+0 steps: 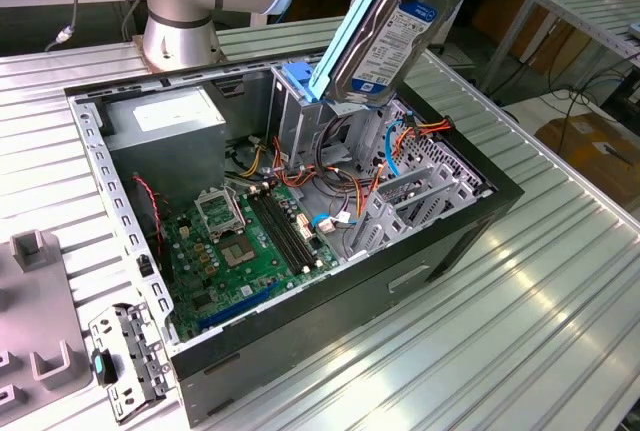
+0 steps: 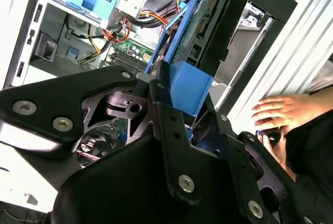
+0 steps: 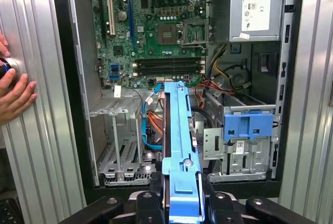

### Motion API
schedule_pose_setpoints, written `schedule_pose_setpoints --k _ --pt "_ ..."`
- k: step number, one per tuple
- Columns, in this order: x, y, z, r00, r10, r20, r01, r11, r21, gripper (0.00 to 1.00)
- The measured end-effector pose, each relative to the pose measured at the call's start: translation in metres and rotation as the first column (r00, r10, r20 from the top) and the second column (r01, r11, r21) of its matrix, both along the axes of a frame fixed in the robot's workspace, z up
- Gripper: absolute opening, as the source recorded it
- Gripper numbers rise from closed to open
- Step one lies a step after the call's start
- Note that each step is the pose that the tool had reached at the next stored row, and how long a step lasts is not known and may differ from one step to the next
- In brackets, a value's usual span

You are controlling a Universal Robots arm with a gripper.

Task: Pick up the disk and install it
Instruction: 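Insert the disk into the insertion slot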

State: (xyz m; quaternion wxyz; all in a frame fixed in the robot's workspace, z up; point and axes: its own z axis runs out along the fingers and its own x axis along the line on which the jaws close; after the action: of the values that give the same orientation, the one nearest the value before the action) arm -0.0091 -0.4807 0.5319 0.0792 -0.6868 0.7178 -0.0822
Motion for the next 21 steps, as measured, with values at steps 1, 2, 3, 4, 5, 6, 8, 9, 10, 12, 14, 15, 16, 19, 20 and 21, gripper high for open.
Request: schedule_pose_setpoints --k 1,2,3,4,5,6,8,9,10,12,14,15,16,19,20,21 --pt "-0.0001 -0.0002 -0.0003 1.0000 0.000 0.0036 0.000 1.0000 -0.0002 0.37" --pt "0.0000 -0.0008 -0.0006 1.0000 0.000 0.0091 0.000 1.0000 -0.0005 0.37" --pt "0.0000 -0.0021 -0.0009 0.9999 0.000 0.0139 0.000 1.0000 -0.0007 0.37" --pt "-0.0002 -0.0097 -0.0022 0.9997 0.000 0.0247 0.000 1.0000 -0.0005 0.37" --pt "-0.0013 -0.0170 -0.0039 0.9996 0.000 0.0293 0.000 1.0000 -0.0002 0.37" --pt "-0.0022 -0.0210 -0.0049 0.9995 0.000 0.0308 0.000 1.0000 -0.0006 0.37" --pt "-0.0038 -0.0289 -0.0073 0.9994 0.001 0.0341 -0.001 1.0000 -0.0002 0.37" --pt "-0.0043 -0.0320 -0.0081 0.9994 0.001 0.0358 -0.001 1.0000 -0.0003 0.37" --pt "-0.0048 -0.0356 -0.0089 0.9993 0.001 0.0382 -0.001 1.0000 -0.0004 0.37" --pt "-0.0059 -0.0419 -0.0104 0.9991 0.001 0.0436 -0.001 1.0000 -0.0002 0.37" --pt "-0.0069 -0.0475 -0.0117 0.9987 0.001 0.0505 -0.001 1.0000 -0.0003 0.37" --pt "-0.0072 -0.0490 -0.0123 0.9985 0.001 0.0546 -0.001 1.0000 -0.0002 0.37" --pt "-0.0076 -0.0506 -0.0130 0.9982 0.001 0.0607 -0.001 1.0000 -0.0003 0.37" --pt "-0.0086 -0.0543 -0.0147 0.9971 0.001 0.0759 -0.001 1.0000 -0.0003 0.37" --pt "-0.0090 -0.0555 -0.0151 0.9967 0.001 0.0806 -0.001 1.0000 -0.0003 0.37" --pt "-0.0093 -0.0566 -0.0155 0.9963 0.001 0.0865 -0.001 1.0000 -0.0004 0.37"
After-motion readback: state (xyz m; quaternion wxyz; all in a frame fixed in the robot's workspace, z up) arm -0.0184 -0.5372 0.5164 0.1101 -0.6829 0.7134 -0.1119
